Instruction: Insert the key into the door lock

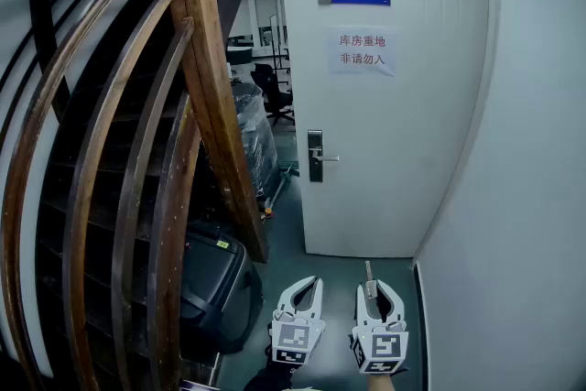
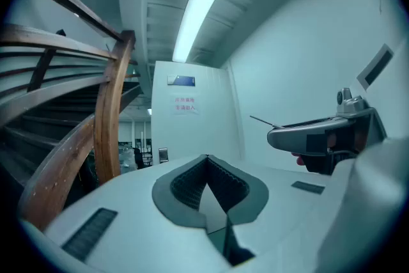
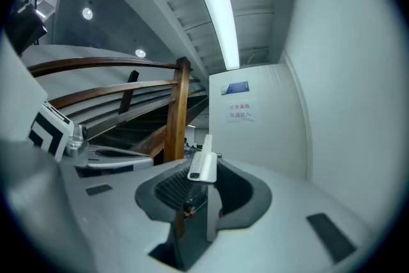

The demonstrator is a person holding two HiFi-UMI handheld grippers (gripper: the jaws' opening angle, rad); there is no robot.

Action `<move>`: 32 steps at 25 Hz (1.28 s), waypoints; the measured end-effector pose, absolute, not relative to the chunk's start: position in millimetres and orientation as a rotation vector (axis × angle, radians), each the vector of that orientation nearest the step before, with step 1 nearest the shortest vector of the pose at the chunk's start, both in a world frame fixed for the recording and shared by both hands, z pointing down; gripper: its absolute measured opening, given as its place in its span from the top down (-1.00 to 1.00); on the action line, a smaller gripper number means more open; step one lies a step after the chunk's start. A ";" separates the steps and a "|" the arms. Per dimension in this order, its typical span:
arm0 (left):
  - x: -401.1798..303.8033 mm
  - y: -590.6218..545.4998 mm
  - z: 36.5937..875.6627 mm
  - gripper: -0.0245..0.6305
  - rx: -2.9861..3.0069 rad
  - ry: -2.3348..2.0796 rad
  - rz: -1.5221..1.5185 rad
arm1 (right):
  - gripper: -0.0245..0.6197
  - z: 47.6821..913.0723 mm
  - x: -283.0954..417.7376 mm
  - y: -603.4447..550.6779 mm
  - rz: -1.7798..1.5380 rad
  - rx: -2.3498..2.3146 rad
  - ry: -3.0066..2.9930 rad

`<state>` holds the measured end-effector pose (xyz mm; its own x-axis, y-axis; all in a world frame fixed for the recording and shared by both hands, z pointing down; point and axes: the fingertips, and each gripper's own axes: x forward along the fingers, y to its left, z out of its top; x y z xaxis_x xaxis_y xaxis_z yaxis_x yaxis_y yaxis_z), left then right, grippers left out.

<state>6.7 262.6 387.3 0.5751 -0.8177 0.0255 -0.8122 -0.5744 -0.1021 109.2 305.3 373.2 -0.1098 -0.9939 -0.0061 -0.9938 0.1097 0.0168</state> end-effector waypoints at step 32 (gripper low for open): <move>12.9 197.2 429.2 0.92 -2.753 1.508 -0.177 | 0.56 410.3 109.4 239.3 0.091 1.995 -2.355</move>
<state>12.9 197.2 429.2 0.5334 -0.8400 0.0996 -0.8402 -0.5397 -0.0522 109.4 239.3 410.3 -0.1642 -0.9832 0.0793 -0.9864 0.1640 -0.0098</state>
